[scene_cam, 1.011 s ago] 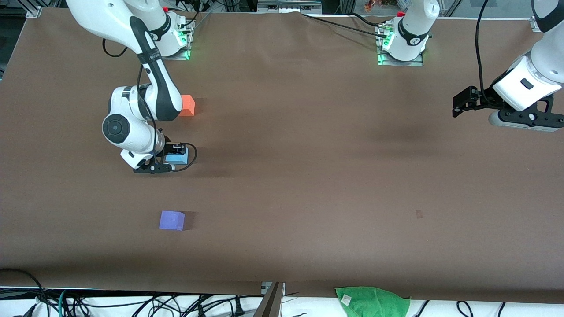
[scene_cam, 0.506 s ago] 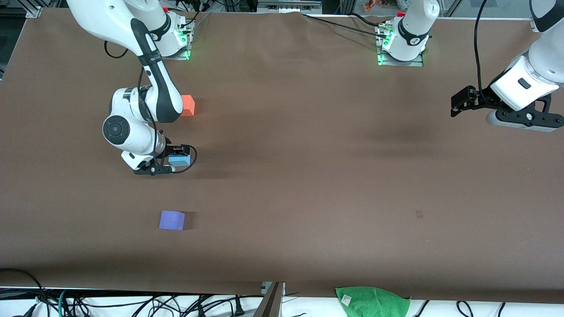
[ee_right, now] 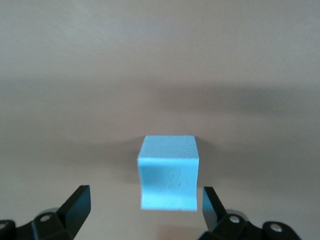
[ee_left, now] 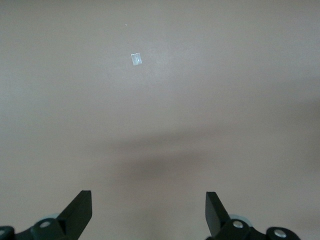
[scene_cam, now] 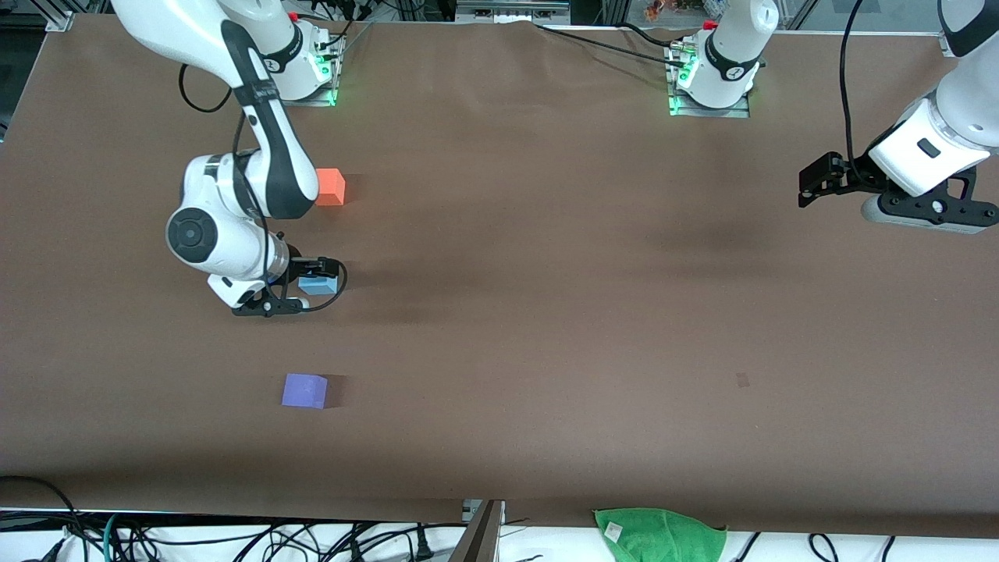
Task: Place blue block between orange and purple blocks
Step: 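Lower the cube between the orange and purple cubes, then open the right gripper and draw it back from the cube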
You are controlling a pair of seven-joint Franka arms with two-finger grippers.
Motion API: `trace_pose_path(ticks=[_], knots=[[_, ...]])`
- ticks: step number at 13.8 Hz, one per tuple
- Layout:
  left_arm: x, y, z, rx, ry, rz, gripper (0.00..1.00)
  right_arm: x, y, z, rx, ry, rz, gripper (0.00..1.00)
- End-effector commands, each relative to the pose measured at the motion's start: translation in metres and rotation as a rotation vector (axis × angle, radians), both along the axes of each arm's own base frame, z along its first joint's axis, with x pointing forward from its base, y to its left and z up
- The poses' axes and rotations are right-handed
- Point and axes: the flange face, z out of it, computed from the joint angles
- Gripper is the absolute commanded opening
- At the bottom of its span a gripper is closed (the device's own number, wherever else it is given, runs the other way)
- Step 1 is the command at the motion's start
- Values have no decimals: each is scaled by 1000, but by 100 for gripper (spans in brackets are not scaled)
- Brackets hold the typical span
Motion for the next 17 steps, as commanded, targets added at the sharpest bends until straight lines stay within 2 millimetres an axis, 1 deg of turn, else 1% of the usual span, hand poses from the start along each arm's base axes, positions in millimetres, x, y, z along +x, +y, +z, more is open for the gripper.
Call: trace_pose_path(ticks=[1,2,3,4,5,6,7,8,9,11,12,13,14,16,17], knots=[[-3,-1,4,3,3,-23,100,18,-15,87,24,-21,25,99],[-3,-1,4,3,1,-23,100,27,-20,121,1,-20,37,99],[-3,0,4,2,3,-21,100,34,-24,149,-7,-16,50,99],[-3,0,4,2,3,-21,100,35,-30,173,3,7,62,99],[-3,-1,4,3,1,-24,100,32,-28,193,9,18,73,99],[-3,-2,4,2,3,-24,100,27,-29,210,10,26,78,99],[-3,-1,4,1,1,-23,100,14,-33,238,26,27,80,99],[-3,-1,4,3,1,-23,100,-1,-41,261,36,35,71,99],[-3,-1,4,1,1,-22,100,-13,-50,273,44,44,67,99],[-3,-1,4,1,1,-22,100,-37,-76,273,26,32,59,99],[-3,-2,4,2,1,-22,100,-46,-85,270,31,3,59,99],[-3,-2,4,3,1,-24,100,-51,-90,265,23,-19,80,99],[-3,-3,4,3,1,-24,100,-50,-90,268,21,-31,98,99],[-3,-4,4,2,1,-27,100,-47,-89,282,12,-65,125,99],[-3,-3,4,2,1,-27,100,-45,-88,285,7,-70,128,99]])
